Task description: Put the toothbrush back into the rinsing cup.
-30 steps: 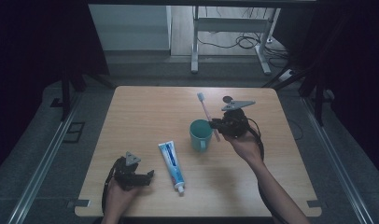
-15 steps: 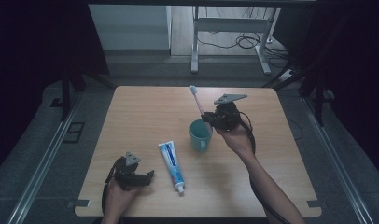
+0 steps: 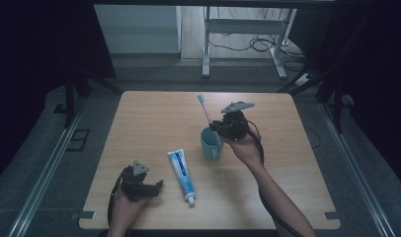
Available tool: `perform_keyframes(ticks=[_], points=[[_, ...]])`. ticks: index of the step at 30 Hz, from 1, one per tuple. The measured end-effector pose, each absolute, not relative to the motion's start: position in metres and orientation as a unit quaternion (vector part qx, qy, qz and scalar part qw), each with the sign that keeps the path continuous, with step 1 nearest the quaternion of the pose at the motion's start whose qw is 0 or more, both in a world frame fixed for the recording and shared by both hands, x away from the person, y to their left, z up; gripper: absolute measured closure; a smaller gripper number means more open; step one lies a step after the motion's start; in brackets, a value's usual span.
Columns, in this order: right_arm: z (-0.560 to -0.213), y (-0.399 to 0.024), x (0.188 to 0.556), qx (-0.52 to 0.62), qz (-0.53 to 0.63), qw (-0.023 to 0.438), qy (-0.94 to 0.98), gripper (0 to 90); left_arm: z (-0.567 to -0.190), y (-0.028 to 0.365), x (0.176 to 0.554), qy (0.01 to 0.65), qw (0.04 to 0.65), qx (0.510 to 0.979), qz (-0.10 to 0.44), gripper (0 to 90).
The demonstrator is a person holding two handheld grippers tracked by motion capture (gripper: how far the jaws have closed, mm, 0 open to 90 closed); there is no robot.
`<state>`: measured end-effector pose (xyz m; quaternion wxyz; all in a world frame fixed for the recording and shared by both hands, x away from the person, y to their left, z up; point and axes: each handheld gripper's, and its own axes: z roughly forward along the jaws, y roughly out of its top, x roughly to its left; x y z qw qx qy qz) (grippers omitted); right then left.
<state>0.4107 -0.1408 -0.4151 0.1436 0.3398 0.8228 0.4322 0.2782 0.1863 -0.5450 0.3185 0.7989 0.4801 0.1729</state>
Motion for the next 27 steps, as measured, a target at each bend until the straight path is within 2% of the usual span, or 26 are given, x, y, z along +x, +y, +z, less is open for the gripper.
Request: perform_keyframes(ticks=[27], points=[[-0.462, -0.140, 0.420, 0.363, 0.408, 0.120, 0.829, 77.5, -0.545, 0.186, 0.278, 0.480, 0.319, 0.799, 0.173, 6.2]])
